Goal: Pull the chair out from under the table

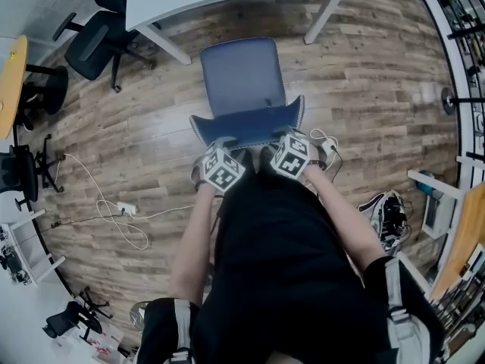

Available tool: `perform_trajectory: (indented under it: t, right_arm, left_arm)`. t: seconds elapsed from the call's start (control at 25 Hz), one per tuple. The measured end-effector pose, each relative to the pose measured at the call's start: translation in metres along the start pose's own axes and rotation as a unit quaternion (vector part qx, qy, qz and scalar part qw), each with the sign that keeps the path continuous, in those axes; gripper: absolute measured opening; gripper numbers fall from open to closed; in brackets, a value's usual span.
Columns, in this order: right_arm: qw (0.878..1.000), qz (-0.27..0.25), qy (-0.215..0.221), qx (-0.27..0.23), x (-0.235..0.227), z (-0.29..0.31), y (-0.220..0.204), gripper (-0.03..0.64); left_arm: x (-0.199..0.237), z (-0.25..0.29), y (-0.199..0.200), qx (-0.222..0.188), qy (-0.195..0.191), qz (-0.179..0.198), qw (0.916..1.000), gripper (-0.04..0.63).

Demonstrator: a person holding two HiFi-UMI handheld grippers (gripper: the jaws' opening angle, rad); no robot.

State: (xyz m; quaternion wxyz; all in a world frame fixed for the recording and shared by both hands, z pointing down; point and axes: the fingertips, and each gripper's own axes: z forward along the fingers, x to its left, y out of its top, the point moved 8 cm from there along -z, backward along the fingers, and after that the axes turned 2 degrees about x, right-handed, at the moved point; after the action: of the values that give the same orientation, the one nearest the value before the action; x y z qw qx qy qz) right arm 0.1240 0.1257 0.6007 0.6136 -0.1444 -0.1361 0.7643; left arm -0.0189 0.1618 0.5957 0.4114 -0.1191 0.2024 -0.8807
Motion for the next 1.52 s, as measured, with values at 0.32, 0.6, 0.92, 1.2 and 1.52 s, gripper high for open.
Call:
perform_trajectory:
  t: [0.32,0.6,0.92,1.2,1.52]
  right_arm:
    - [1.000,-0.008,-0.001,-0.007,0.016,-0.004,-0.017,0.133]
    - [1.000,-0.003,0.000,-0.012,0.022,-0.010,-0.022,0.135]
    - [0.999,0.024,-0.009,-0.030,0.001,-0.012,-0.010,0.146]
    - [0.998,0.026,-0.017,-0.053,-0.015,-0.014,-0.003,0.153]
    - [0.995,0.004,-0.042,-0.085,-0.031,-0.016,0.002,0.155]
  left_arm:
    - [-0.025,0.002,-0.004,-0.001,0.005,0.006,1.0000,0.133]
    - [-0.033,-0.002,-0.004,-0.007,0.008,0.004,0.9999,0.138]
    - [-0.013,-0.003,0.006,-0.024,0.029,0.005,0.9993,0.147]
    - [0.003,-0.005,0.014,-0.025,0.045,0.020,0.9985,0.146]
    - [0.013,0.001,0.023,-0.028,0.094,0.045,0.9942,0.152]
